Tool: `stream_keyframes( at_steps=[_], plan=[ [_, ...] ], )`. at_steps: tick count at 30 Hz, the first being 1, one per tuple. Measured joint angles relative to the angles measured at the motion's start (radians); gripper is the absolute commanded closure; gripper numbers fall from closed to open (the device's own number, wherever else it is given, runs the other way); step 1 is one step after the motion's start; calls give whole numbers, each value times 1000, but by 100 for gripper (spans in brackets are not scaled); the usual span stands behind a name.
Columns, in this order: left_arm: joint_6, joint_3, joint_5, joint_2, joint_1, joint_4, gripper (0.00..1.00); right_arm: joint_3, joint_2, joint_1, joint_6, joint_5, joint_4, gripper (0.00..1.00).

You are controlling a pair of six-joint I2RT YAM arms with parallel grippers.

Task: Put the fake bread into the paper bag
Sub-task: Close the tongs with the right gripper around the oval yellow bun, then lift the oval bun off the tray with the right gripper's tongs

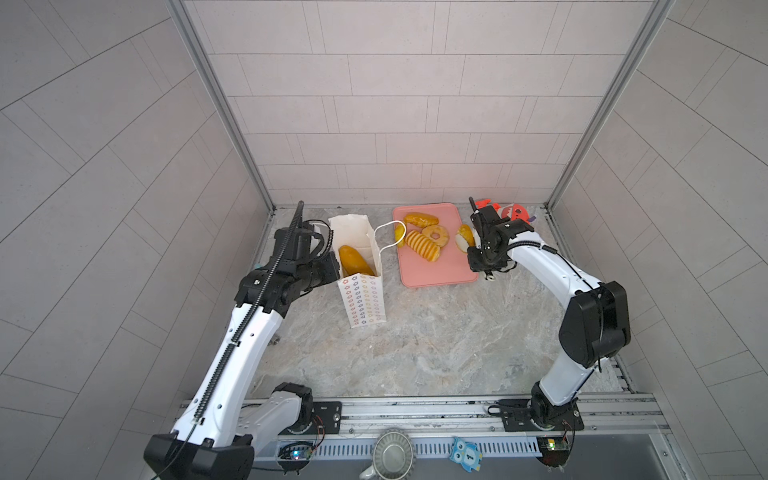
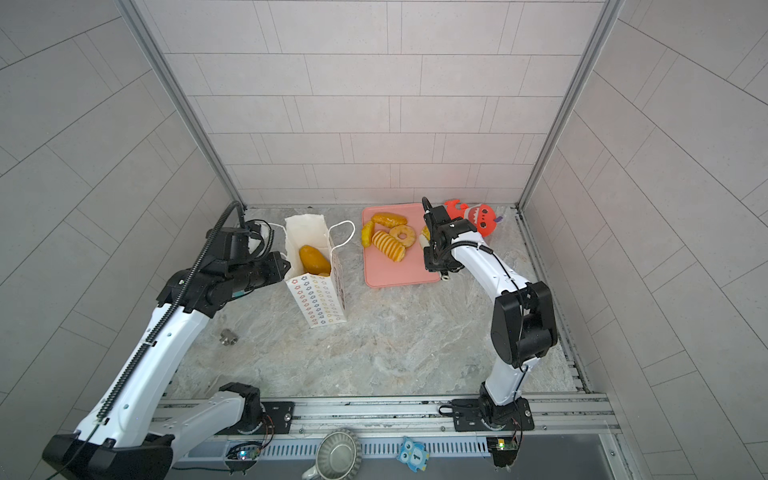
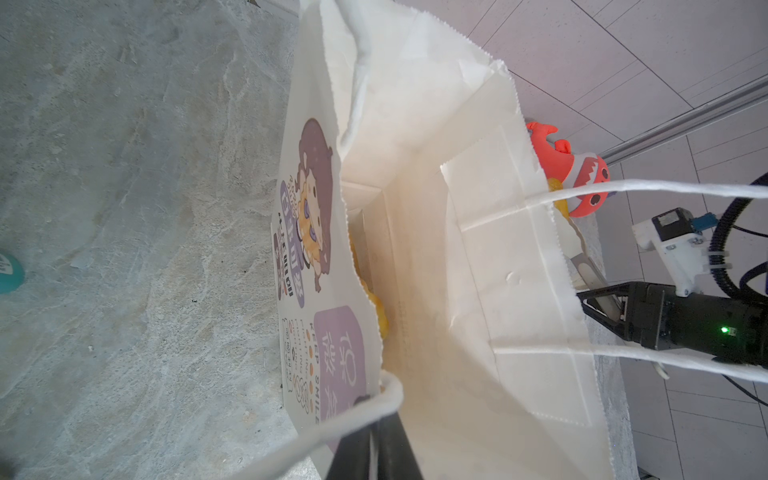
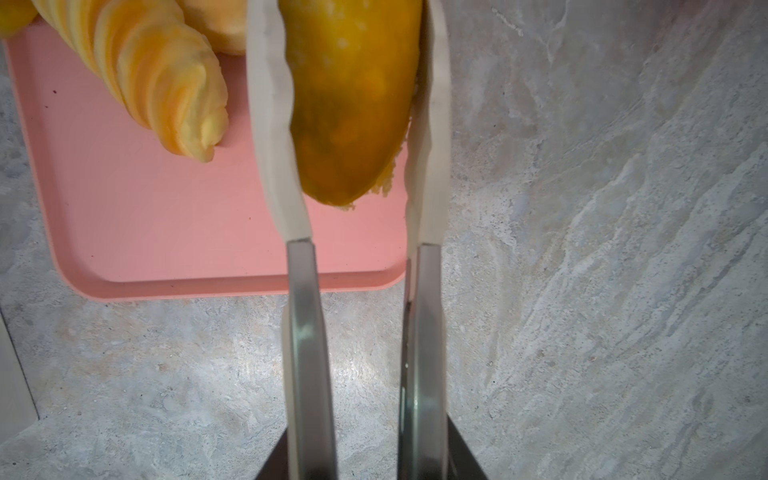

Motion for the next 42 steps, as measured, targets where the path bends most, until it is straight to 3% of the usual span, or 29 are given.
stream_keyframes(
  at_steps=[42],
  plan=[
    [0, 0, -5, -4, 0, -1, 89, 79, -312, 17, 23, -147, -2, 62]
  ],
)
